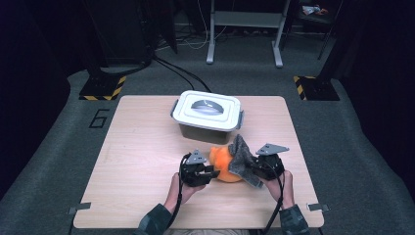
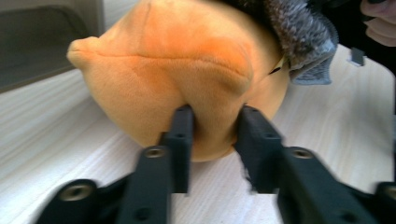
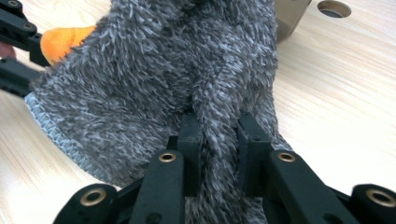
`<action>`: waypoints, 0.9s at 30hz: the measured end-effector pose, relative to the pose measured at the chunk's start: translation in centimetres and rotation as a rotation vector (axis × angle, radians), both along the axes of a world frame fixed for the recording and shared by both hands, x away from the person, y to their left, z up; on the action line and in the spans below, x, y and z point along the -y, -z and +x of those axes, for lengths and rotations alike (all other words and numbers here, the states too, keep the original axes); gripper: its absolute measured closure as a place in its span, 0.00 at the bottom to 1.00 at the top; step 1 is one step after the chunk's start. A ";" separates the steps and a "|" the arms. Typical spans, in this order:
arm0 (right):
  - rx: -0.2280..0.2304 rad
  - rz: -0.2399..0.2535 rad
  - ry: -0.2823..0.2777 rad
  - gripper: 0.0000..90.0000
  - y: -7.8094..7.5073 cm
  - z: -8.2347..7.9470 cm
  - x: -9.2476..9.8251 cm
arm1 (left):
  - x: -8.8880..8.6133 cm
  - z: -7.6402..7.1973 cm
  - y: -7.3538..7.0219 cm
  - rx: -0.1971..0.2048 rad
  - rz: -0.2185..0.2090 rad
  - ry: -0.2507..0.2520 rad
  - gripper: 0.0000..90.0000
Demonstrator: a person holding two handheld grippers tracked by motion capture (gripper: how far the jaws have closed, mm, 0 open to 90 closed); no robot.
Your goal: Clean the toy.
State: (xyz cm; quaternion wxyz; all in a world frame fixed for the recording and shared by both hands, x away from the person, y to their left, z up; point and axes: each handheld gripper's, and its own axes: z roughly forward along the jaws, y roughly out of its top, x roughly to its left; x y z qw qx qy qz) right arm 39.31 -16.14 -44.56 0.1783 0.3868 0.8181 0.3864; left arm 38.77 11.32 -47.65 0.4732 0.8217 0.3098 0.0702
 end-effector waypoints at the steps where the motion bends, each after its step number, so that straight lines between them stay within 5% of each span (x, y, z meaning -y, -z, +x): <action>1: -0.005 0.008 0.004 0.83 0.1 0.0 0.1 | 0.0 -0.3 0.0 0.028 0.011 -0.006 0.67; 5: -0.012 0.007 0.005 0.83 0.1 0.1 0.2 | 0.5 -1.2 0.3 0.129 0.089 -0.021 0.51; 10: -0.022 0.025 0.007 0.83 0.2 0.2 0.3 | 1.4 -1.4 0.7 0.176 0.145 -0.022 0.44; 21: -0.009 0.036 0.015 0.83 0.2 0.0 0.5 | 1.4 -1.0 0.8 0.162 0.124 -0.010 0.81; 27: 0.001 0.029 0.017 0.83 -0.4 -0.4 0.8 | 1.2 -0.9 0.4 0.142 0.099 0.003 0.86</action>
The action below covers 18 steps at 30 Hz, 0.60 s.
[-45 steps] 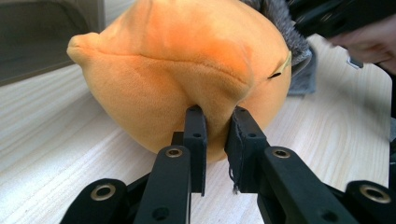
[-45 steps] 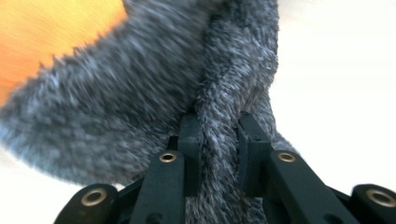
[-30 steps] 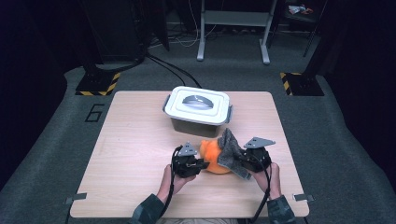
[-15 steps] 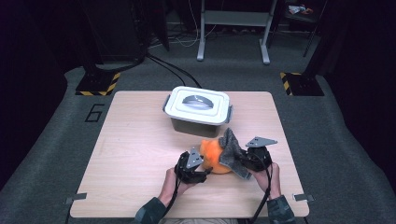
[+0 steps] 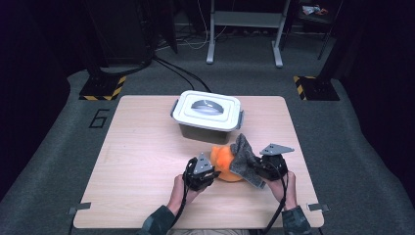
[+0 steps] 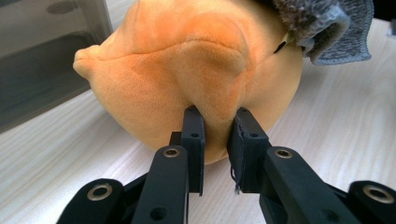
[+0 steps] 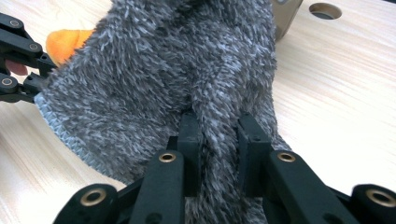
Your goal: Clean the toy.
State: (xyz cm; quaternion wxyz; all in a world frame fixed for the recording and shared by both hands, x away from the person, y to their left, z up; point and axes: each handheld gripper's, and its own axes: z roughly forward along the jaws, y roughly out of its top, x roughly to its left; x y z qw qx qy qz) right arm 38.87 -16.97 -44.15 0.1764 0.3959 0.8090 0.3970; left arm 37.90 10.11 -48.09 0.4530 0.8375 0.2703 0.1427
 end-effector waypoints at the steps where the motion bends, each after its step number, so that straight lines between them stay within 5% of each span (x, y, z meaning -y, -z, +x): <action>1: 0.005 0.004 0.001 0.83 -0.1 -0.1 0.1 | 0.0 0.0 -0.1 -0.003 -0.007 0.001 0.86; 7: 0.035 0.008 -0.005 0.83 -1.1 -1.0 -0.1 | -0.4 0.0 -1.0 -0.066 -0.065 0.021 0.87; 18: 0.063 -0.036 -0.084 0.83 -2.0 -1.8 -3.4 | -0.4 0.1 -1.7 -0.127 -0.085 0.006 0.88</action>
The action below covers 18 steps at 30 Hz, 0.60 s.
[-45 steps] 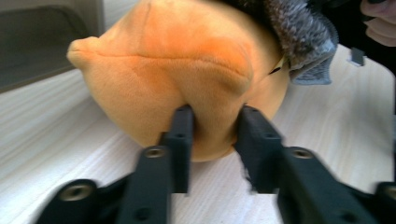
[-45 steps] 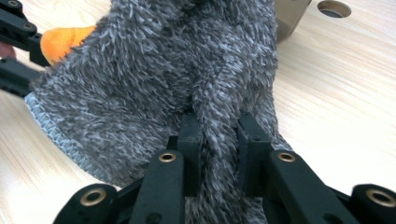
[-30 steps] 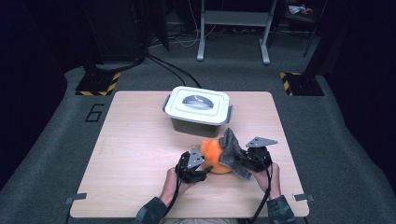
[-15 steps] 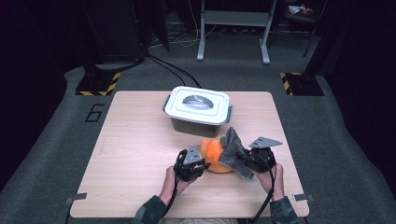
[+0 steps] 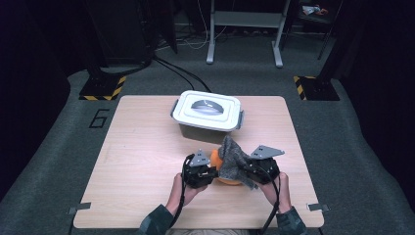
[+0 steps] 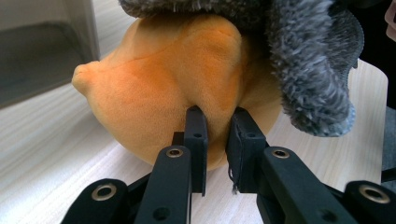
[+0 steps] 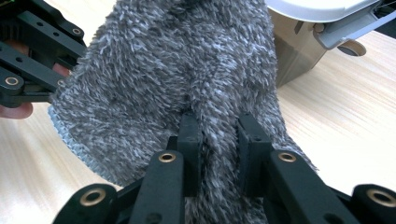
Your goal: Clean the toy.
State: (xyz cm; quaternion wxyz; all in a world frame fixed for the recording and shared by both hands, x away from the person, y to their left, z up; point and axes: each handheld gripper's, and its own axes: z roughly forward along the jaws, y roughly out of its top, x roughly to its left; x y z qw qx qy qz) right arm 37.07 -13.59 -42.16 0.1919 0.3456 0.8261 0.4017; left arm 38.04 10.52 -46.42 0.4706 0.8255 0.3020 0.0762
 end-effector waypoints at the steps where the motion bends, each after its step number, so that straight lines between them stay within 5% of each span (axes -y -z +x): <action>1: 0.001 0.002 0.002 0.83 0.1 0.1 -0.1 | -0.1 0.1 0.1 -0.006 0.000 -0.004 0.88; 9: 0.032 0.023 0.001 0.83 -0.3 0.0 -0.5 | -0.1 0.4 0.3 -0.031 -0.006 -0.019 0.88; 18: 0.050 -0.052 -0.016 0.83 0.4 -0.1 -1.1 | 0.0 0.4 0.6 -0.036 -0.001 -0.028 0.88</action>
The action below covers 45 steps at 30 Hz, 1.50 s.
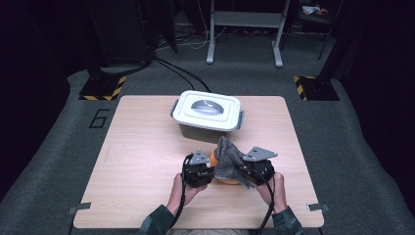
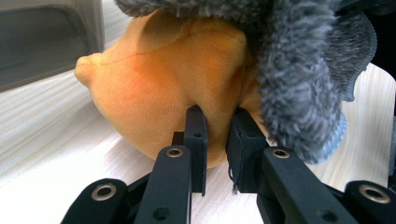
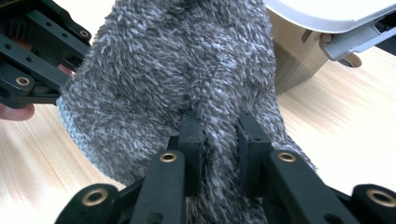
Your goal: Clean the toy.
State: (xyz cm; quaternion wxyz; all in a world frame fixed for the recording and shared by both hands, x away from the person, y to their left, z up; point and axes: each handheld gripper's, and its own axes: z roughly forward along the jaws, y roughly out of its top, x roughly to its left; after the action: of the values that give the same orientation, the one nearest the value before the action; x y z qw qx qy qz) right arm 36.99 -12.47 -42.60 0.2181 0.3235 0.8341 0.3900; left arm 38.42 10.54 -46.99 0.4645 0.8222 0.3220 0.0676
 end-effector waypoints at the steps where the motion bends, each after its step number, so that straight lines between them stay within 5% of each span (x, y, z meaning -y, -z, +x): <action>1: -0.006 0.007 0.012 0.83 0.0 -0.1 0.0 | 0.0 0.0 0.0 -0.001 -0.001 0.000 0.88; 7: -0.015 0.014 0.008 0.83 0.3 0.2 0.8 | -0.2 0.2 0.1 -0.006 -0.004 -0.003 0.88; 20: -0.117 0.083 0.088 0.83 2.4 1.6 4.3 | -0.4 0.6 0.3 -0.025 -0.026 -0.013 0.87; 33: -0.234 0.056 0.172 0.83 6.7 3.3 6.7 | -0.5 0.6 0.4 -0.018 -0.041 0.006 0.87; 45: -0.178 0.146 0.133 0.83 3.3 2.0 7.3 | -0.4 0.6 0.4 -0.011 -0.039 0.014 0.87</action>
State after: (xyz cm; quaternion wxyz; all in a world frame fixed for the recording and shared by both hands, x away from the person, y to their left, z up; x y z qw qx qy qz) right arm 39.01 -19.82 -45.91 0.1445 0.4265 0.7963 0.4038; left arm 38.99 10.97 -47.41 0.4793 0.8155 0.3199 0.0535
